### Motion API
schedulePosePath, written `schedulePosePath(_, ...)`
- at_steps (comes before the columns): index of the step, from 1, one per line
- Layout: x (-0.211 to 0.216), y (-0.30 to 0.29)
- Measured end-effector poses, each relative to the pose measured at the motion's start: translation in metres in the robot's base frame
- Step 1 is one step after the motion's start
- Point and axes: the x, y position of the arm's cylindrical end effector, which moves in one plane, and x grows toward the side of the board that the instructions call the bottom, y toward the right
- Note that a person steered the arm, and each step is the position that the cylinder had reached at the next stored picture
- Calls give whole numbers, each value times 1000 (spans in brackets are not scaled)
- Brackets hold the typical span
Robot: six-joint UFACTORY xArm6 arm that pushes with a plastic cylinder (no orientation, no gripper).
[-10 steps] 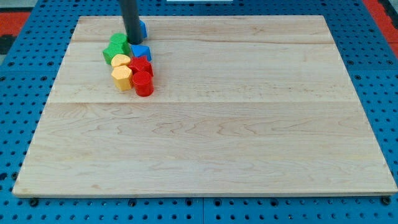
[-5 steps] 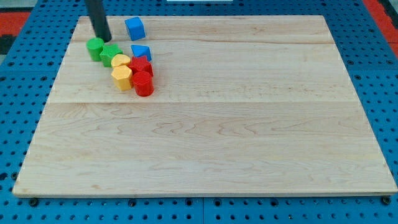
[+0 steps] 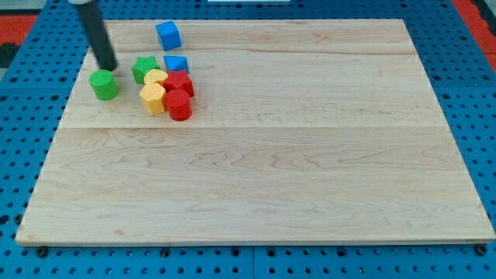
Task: Push the green circle into the group of blocks
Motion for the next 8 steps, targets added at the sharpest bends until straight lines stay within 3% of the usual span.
schedulePosePath(1,13,-46)
schedulePosePath(3,48,14)
schedulePosePath(6,48,20)
schedulePosePath(7,48,65)
schedulePosePath(8,30,44)
